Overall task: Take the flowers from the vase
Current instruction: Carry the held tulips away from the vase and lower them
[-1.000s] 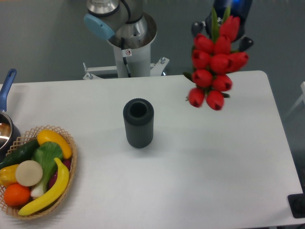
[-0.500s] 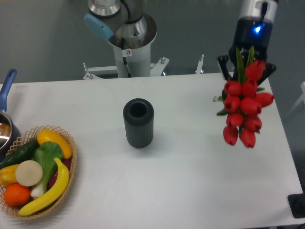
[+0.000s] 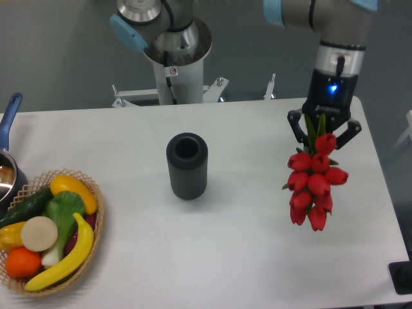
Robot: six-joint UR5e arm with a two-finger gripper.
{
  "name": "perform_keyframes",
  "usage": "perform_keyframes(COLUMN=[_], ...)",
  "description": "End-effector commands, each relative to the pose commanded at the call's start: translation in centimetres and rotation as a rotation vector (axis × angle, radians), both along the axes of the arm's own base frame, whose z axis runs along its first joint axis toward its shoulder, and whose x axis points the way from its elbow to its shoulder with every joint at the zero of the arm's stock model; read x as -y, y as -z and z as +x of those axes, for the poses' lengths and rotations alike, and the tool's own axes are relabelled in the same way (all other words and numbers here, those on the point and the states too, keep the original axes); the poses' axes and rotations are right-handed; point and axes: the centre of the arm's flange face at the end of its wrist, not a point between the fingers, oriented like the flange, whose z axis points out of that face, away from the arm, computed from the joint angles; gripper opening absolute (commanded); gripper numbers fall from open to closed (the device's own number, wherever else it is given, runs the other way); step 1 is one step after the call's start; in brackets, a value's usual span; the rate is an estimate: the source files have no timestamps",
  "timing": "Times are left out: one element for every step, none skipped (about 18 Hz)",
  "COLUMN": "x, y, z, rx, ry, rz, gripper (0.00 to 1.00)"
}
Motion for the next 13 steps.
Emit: perform_keyframes(x=[-0.8,-1.5,-2.2,-2.7,-3.0,-3.6,-4.3,-4.7,-5.5,-6.2,-6.4,-6.6,-6.8], y=[0.5,1.3,1.8,2.2,2.6,3.0,3.7,4.4,4.9,4.9,4.8,4.7,4.5], z=[0.1,0.3,0.7,0.9,0.7,0.7,0.5,0.4,0.4,0.3,0.1,-0.3,-0.7], rx=[-0.007,-0.009,-0.016,-0.022,-0.029,-0.035,-0.041,-0.053,-0.065,-0.077,-0.067,-0.046,-0.027], ry=[0.006,0.011,0.017,0.019,0.019,0.024,0.029,0.036,0.057,0.076,0.086,0.093,0.101], rz=[-0.031,-0.067,-0.099,-0.129,-0.152,-0.180,-0.216,-0.258,-0.294,-0.318,-0.334,-0.346,-0.356], gripper=[0.00,0.00,0.00,0.00,0.00,0.00,0.00,0.00,0.01,0.01,0.01,0.01,0.01])
